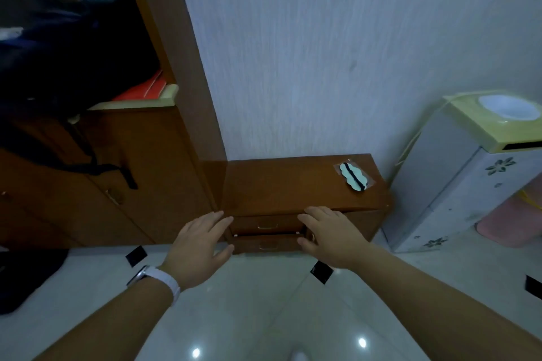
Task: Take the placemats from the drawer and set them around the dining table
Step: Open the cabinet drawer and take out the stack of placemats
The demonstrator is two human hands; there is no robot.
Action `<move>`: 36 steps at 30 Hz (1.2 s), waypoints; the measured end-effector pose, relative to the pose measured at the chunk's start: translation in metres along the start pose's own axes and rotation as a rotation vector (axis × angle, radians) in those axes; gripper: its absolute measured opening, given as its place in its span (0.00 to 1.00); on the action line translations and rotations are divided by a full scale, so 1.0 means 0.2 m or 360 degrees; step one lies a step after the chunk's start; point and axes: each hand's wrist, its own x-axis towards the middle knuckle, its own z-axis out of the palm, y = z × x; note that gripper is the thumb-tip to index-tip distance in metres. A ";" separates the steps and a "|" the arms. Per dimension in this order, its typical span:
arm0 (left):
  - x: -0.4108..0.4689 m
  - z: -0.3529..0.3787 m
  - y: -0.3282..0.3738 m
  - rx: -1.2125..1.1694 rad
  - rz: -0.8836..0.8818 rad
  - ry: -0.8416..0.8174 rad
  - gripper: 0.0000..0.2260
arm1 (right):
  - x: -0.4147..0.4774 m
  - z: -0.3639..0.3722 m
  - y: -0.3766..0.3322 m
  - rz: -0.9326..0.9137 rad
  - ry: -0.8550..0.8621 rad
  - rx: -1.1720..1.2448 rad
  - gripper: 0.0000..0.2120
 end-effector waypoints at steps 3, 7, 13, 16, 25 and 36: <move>0.15 0.06 -0.04 0.0027 0.0002 -0.0057 0.27 | 0.16 0.06 0.11 -0.0012 -0.0048 0.0019 0.28; 0.28 0.15 -0.12 0.0006 -0.0112 -0.0117 0.28 | 0.32 0.17 0.16 -0.0044 -0.0101 0.0099 0.27; 0.56 0.36 -0.25 0.0043 -0.0156 -0.0228 0.28 | 0.50 0.42 0.22 0.0042 -0.0147 0.0191 0.26; 0.73 0.59 -0.30 -0.0025 -0.0122 -0.0210 0.27 | 0.60 0.62 0.26 0.0054 -0.0117 0.0209 0.28; 1.21 1.60 -0.53 -0.0076 -0.0023 -0.0152 0.27 | 1.01 1.63 0.50 -0.0054 -0.0166 0.0031 0.23; 1.40 2.28 -0.91 0.0113 -0.0101 0.0068 0.31 | 1.49 2.46 0.62 -0.0037 -0.0100 -0.0004 0.26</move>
